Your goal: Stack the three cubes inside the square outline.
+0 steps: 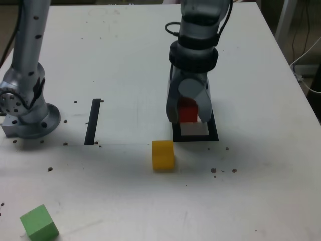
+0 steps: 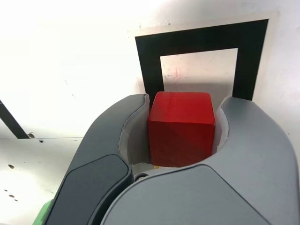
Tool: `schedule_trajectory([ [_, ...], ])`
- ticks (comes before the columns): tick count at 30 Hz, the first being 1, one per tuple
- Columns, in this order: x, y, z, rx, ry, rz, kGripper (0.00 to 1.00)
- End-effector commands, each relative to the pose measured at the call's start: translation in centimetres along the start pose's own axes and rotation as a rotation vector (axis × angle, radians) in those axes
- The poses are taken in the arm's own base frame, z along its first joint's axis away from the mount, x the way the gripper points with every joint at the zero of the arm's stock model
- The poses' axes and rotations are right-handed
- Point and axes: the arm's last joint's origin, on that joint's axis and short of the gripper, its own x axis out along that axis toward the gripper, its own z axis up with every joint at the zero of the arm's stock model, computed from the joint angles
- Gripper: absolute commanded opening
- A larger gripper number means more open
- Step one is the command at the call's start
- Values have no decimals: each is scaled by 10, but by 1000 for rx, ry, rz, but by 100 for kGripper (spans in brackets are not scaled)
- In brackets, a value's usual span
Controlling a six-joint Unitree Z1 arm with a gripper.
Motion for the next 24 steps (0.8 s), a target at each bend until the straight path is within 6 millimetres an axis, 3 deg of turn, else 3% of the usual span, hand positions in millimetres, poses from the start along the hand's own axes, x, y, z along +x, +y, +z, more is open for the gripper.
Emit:
schedule_trajectory([
  [1,2,-1,3,-2,-1,-3,30],
  [24,23,6,18,-19,21,-6,32],
])
